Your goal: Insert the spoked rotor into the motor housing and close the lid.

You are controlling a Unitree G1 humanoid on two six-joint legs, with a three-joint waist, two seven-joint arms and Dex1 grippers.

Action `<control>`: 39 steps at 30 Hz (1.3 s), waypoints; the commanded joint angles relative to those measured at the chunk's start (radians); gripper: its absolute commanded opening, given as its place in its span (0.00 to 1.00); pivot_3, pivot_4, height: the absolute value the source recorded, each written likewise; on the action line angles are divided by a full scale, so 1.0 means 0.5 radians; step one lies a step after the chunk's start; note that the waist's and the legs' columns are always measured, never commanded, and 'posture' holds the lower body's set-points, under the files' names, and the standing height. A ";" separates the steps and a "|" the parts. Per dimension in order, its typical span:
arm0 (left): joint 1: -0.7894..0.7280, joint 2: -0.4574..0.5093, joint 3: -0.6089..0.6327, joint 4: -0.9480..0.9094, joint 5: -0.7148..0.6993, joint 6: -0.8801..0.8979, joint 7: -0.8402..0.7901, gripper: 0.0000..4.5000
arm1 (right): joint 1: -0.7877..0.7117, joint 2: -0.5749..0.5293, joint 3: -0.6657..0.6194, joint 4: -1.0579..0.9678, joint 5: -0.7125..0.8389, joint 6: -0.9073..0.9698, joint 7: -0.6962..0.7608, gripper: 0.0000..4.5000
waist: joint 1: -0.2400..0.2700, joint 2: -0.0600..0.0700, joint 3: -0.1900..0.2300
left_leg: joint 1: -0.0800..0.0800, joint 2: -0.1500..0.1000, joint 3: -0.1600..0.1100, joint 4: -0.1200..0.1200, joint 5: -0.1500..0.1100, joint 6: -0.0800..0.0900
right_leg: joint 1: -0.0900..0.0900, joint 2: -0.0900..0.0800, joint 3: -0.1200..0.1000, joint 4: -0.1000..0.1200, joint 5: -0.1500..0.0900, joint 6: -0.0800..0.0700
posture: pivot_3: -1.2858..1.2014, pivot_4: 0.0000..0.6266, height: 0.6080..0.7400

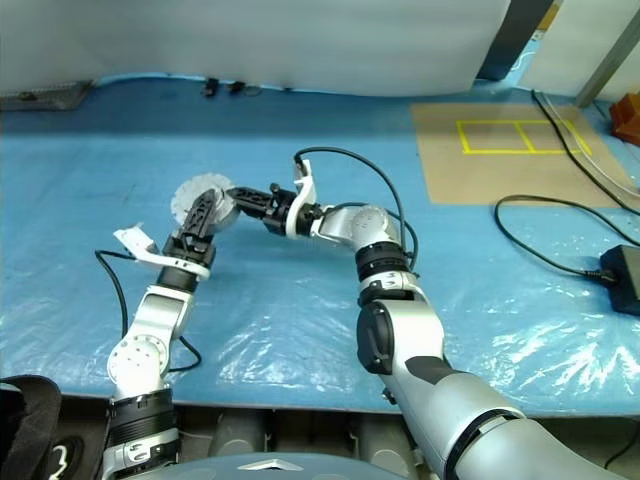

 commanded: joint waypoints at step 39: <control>-0.187 -0.054 0.182 0.161 -0.586 0.087 0.026 0.59 | -0.182 -0.062 -0.095 0.081 -0.025 -0.401 -0.060 0.98 | 0.022 -0.002 0.002 | -0.001 0.000 -0.001 0.000 0.000 0.000 | -0.001 0.001 -0.001 0.000 0.003 0.004 | 0.52 0.24 1.00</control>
